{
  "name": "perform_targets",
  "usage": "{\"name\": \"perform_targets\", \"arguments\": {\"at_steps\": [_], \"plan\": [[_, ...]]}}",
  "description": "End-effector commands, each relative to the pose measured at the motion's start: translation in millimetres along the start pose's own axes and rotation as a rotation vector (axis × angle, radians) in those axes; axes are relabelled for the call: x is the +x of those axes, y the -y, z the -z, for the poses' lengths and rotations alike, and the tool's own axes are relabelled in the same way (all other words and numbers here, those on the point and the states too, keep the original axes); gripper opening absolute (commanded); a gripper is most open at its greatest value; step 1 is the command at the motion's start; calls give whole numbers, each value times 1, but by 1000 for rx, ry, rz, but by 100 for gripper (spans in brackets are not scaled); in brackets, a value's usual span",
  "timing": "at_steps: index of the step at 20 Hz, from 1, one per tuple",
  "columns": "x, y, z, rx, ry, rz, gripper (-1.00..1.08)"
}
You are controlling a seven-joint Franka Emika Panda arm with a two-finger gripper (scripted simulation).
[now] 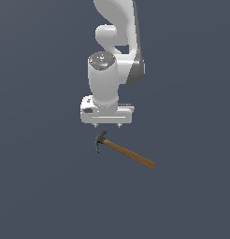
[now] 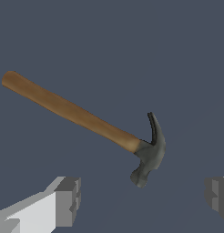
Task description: Pick up the object and move it to a goal position.
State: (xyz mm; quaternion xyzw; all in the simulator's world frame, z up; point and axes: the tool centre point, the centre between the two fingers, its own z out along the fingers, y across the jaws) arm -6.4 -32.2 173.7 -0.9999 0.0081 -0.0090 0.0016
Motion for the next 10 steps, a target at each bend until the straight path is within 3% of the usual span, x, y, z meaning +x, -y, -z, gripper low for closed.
{"name": "perform_targets", "arguments": {"at_steps": [1,10], "plan": [[0,0,0,0,0,0,100],[-3,13,-1,-9,23,49,100]]}}
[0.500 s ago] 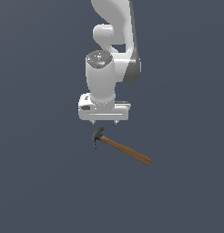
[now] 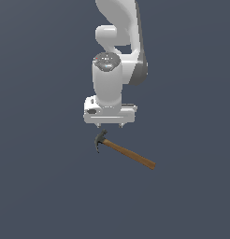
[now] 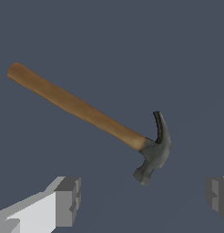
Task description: Pick up the object and move it to a goal position.
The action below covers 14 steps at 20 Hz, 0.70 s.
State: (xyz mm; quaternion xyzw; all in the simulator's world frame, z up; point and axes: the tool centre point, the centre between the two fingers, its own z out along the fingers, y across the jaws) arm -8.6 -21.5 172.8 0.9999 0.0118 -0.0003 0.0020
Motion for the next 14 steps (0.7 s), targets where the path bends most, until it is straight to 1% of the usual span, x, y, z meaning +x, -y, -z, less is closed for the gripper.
{"name": "perform_targets", "arguments": {"at_steps": [1,8,14], "plan": [[0,3,0,-2,5,12,100],[0,2,0,-2,4,10,100],[4,4,-6,-5,5,61,100]]}}
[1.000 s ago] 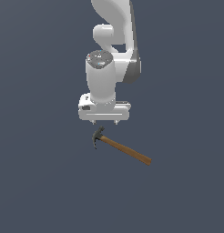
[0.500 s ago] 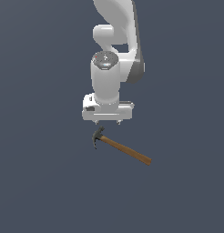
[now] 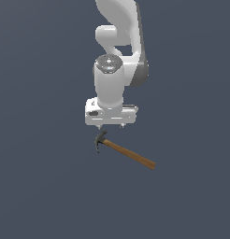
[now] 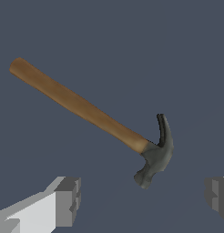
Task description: Pick up the object and move it to a goal position.
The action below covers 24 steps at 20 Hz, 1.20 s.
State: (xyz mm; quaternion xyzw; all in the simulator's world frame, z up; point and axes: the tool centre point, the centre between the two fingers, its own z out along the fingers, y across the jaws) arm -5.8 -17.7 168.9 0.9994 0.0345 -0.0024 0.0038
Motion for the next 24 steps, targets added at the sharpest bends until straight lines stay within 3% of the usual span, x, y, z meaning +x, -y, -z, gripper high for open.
{"name": "perform_targets", "arguments": {"at_steps": [1,9,24], "plan": [[3,1,-3,-2,1,30,100],[17,8,-22,-8,3,198,100],[53,31,-76,-4,0,656,100]]}}
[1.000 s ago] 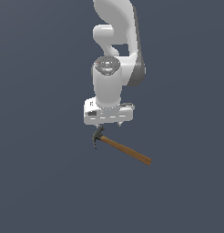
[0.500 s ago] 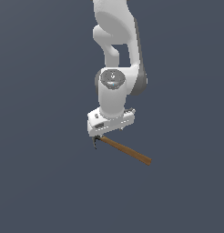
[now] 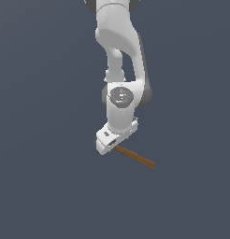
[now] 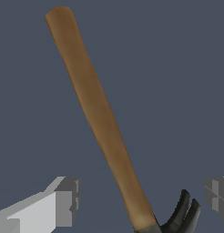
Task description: Pick up the object and move it to a goal position.
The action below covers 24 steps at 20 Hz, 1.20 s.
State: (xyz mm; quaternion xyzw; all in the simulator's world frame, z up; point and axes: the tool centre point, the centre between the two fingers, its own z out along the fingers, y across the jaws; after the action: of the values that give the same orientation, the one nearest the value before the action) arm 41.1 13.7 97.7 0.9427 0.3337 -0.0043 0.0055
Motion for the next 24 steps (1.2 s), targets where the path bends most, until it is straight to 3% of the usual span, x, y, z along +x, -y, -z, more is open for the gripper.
{"name": "perform_targets", "arguments": {"at_steps": [1,11,24], "plan": [[6,0,-8,1,-3,69,100],[20,1,-28,6,-11,226,100],[21,2,-48,6,-12,243,100]]}}
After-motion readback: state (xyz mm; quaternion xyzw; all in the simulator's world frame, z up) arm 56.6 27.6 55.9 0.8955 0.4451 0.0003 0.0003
